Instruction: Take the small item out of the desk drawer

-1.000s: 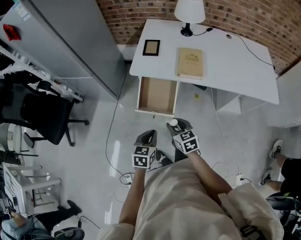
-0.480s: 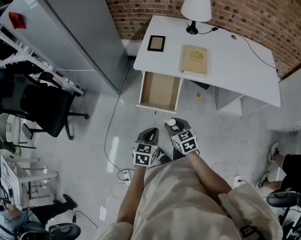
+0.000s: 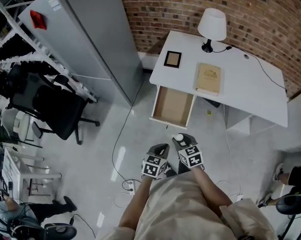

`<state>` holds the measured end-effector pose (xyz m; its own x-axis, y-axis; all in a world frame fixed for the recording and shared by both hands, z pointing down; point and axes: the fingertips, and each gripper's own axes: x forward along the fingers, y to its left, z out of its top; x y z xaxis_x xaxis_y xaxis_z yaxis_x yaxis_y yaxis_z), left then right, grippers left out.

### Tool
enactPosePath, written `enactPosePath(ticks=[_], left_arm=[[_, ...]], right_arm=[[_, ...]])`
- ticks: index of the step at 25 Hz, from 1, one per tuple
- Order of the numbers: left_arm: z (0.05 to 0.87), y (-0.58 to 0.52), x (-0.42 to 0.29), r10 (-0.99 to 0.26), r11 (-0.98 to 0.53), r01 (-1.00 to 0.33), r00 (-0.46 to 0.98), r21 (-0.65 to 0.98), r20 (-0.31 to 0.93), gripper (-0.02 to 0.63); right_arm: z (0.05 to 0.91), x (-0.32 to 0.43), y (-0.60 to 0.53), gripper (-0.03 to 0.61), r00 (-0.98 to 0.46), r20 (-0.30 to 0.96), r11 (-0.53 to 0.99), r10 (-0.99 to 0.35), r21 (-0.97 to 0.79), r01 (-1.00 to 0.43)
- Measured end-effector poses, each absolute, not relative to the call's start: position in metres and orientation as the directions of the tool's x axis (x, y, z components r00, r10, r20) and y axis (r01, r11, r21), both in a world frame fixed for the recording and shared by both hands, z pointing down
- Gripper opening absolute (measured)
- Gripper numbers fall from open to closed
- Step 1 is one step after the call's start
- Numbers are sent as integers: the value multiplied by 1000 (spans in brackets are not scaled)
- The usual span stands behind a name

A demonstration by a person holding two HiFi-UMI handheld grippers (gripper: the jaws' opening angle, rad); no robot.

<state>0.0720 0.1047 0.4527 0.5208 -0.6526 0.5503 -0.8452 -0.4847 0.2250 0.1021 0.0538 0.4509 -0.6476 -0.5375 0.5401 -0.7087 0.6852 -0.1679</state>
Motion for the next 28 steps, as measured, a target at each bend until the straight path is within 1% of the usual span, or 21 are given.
enactPosePath(ticks=[6, 11, 18, 28], left_arm=[[448, 105, 60, -650, -498, -841, 524, 213, 550, 21], [439, 93, 39, -691, -461, -864, 494, 203, 529, 21], [436, 78, 24, -712, -428, -877, 476, 218, 517, 21], [428, 55, 26, -735, -409, -880, 474, 240, 485, 21]], right_arm=[[450, 86, 48, 167, -649, 539, 686, -537, -168, -708], [450, 70, 40, 166, -658, 542, 705, -523, -158, -691], [453, 69, 29, 166, -645, 556, 698, -524, -154, -699], [453, 80, 19, 166, -632, 569, 697, -527, -137, -704]])
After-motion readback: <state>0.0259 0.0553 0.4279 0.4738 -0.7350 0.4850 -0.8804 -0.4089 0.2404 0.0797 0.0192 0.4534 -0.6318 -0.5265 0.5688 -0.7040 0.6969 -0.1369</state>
